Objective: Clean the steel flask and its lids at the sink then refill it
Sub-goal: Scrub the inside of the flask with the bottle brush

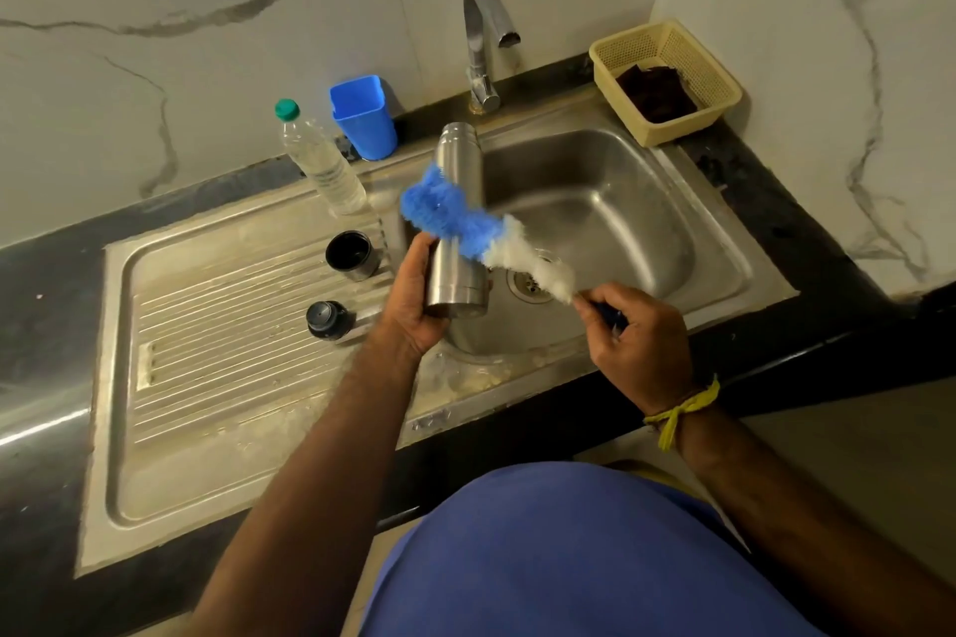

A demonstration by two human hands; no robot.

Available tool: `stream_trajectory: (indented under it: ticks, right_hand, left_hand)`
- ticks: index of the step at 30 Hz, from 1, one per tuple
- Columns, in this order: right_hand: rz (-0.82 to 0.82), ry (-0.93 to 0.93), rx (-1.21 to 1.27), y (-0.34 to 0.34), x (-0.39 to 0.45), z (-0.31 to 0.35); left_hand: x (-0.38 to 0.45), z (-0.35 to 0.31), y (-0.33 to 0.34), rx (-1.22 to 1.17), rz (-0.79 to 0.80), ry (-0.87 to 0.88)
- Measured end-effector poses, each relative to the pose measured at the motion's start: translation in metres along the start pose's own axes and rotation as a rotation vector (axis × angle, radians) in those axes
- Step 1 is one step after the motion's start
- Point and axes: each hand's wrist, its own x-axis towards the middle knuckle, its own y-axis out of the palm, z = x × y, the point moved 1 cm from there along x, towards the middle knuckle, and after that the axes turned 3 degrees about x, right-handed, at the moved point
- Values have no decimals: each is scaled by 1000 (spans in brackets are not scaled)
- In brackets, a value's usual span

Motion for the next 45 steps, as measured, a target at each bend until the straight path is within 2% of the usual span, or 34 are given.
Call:
stream_trajectory:
  ticks: [9, 17, 21, 24, 28, 34, 45]
  right_hand:
    - [-69, 80, -32, 5, 36, -4]
    - [-36, 123, 59, 8, 2, -5]
    - [37, 46, 55, 8, -14, 2]
    - [10, 47, 66, 3, -18, 3]
    - [62, 3, 64, 2, -30, -2]
    - [61, -12, 93, -4, -33, -4]
    - [-35, 103, 79, -8, -16, -7]
  left_hand:
    - [-17, 19, -8, 1, 6, -15]
    - [-13, 14, -20, -60, -6, -37]
    - [-4, 7, -17, 62, -30, -20]
    - [1, -3, -9, 123, -62, -22]
    - [8, -18, 0, 65, -74, 13]
    - [14, -41, 8, 5, 19, 37]
    - [5, -18, 4, 3, -43, 35]
